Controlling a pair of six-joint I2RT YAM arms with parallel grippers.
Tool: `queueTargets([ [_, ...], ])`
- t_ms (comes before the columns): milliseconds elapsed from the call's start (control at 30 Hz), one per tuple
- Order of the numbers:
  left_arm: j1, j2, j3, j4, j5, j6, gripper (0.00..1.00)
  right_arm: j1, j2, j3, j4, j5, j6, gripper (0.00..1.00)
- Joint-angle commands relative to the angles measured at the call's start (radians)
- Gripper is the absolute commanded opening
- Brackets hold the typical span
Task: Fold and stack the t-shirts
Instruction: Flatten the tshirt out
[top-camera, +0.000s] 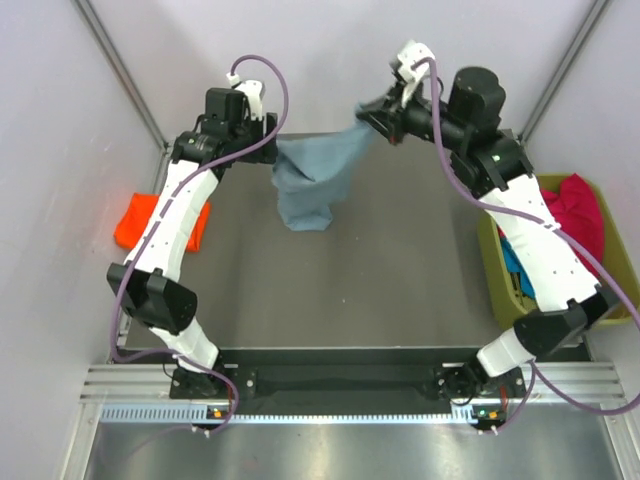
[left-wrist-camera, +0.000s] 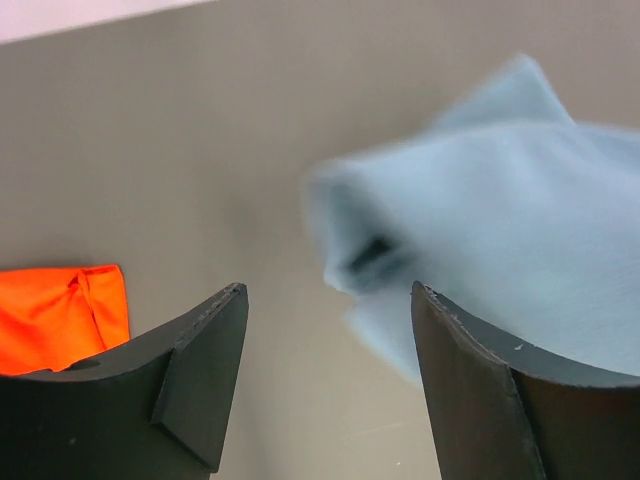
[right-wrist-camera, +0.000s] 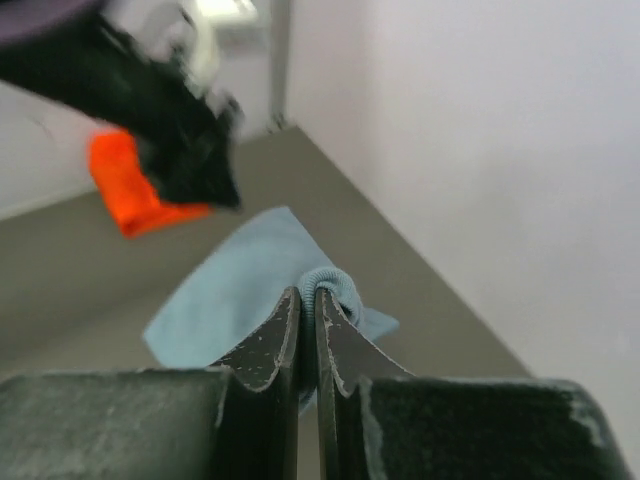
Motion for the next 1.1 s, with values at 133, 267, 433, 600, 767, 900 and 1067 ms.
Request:
queueTargets([
  [133,0.007,0.053,0.004,0.020,0.055,-0.021,0.71,-0.305,-0.052,-0.292,0.013,0.219,0.062,0.00],
  [267,0.005,0.090,-0.017,0.030,0.159,-0.027,0.71,-0.345,-0.026,-0.295,-0.002,0.399,0.074,0.00],
  [433,-0.030,0.258,0.027,0.011,0.356,-0.032,0.68,-0.345,-0.020,-0.391,-0.030,0.317,0.053,0.00],
  [600,-0.061,0.461,0.111,0.019,0.395,-0.024,0.68,-0.344,-0.048,-0.476,-0.024,0.268,0.063,0.00],
  [767,-0.062,0.625,0.244,0.016,0.394,-0.011,0.66,-0.344,-0.084,-0.503,-0.025,0.266,0.056,0.00],
  [900,-0.062,0.709,0.296,0.031,0.412,-0.006,0.65,-0.345,-0.106,-0.531,-0.020,0.269,0.050,0.00],
  [1067,-0.079,0.776,0.354,0.050,0.406,-0.003,0.64,-0.345,-0.129,-0.582,-0.014,0.271,0.050,0.00],
])
